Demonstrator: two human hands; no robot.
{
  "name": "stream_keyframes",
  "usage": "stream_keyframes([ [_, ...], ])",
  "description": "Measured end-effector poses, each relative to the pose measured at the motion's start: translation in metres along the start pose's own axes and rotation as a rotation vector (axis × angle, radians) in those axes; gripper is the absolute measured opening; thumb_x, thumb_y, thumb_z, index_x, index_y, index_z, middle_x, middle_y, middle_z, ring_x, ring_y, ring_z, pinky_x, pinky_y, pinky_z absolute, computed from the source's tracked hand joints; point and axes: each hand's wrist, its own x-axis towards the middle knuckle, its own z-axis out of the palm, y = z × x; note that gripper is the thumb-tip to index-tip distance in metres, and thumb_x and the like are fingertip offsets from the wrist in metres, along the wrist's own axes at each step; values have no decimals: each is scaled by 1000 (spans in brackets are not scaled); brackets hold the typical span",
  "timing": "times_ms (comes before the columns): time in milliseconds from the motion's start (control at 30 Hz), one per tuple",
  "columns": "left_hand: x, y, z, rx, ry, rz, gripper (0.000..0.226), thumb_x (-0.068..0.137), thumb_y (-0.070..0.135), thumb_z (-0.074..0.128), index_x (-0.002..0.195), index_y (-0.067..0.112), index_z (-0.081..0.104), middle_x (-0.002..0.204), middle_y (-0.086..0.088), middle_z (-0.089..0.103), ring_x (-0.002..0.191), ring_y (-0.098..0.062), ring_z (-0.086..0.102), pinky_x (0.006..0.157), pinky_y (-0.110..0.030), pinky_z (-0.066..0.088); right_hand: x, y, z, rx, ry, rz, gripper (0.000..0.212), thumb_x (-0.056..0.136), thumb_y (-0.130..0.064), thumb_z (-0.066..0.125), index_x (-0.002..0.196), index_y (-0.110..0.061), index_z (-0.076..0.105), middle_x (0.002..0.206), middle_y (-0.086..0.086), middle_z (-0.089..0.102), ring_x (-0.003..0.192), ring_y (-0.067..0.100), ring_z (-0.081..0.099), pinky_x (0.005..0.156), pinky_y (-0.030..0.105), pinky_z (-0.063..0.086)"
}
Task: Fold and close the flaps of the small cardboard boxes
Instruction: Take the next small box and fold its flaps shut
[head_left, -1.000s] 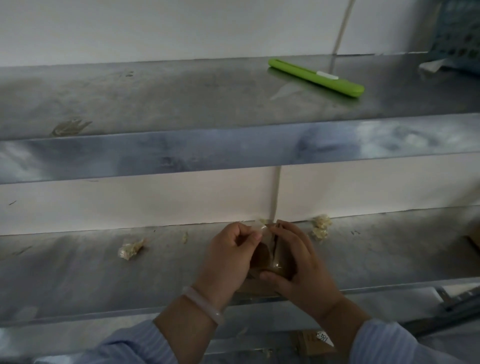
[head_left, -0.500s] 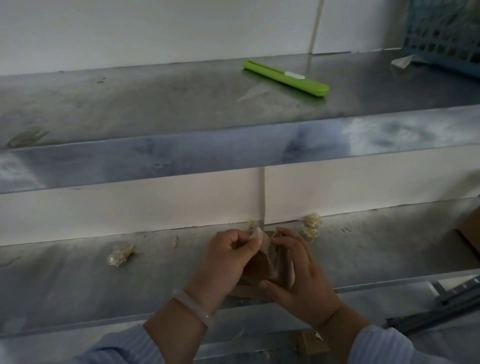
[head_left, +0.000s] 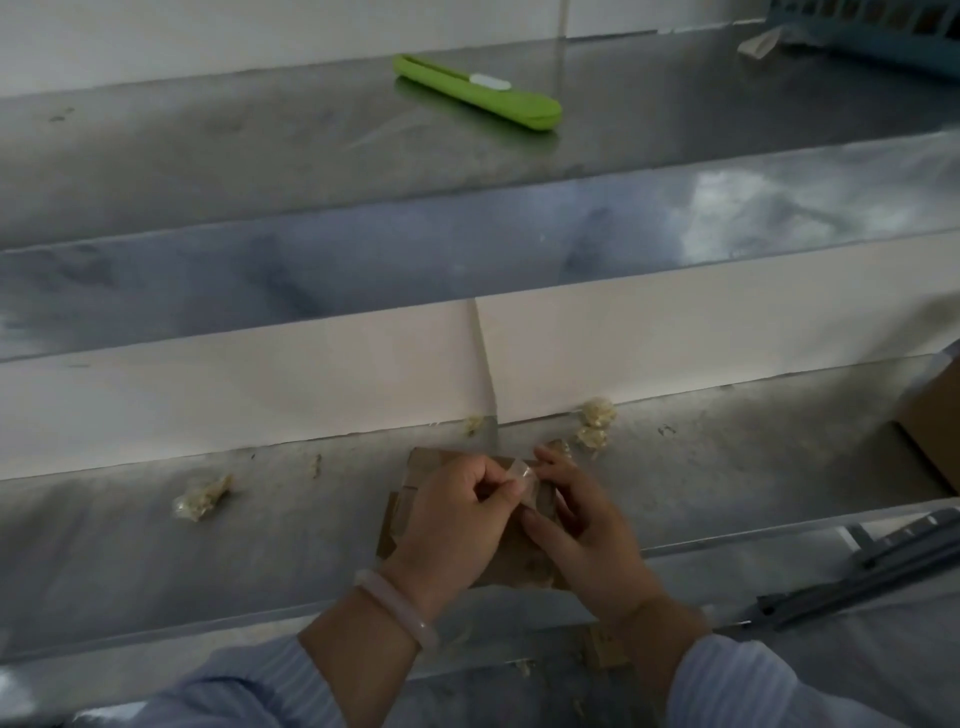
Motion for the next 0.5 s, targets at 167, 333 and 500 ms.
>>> stream_keyframes([
  [167,4,-8,2,-105,11,-40,15,82,18,69,68,23,65,69,3,67,72,-14,64,71,-34,52,2,0,-1,-4,14,-42,41,75,-38,72,113,-42,59,138,-15,51,130,10,47,106,48,42],
  [333,7,-3,-5,-186,-77,-107,7,79,29,71,75,23,72,73,0,72,79,-21,69,81,-46,55,-1,-3,-14,-109,-44,-3,65,70,-64,71,128,-42,50,135,-7,52,126,12,51,102,43,47],
  [500,7,6,-7,-195,-76,-113,9,81,27,72,72,24,74,72,4,71,75,-15,67,74,-35,54,-10,-23,-15,-502,136,-162,31,72,-45,73,94,-25,64,110,-10,55,98,5,56,86,16,47],
])
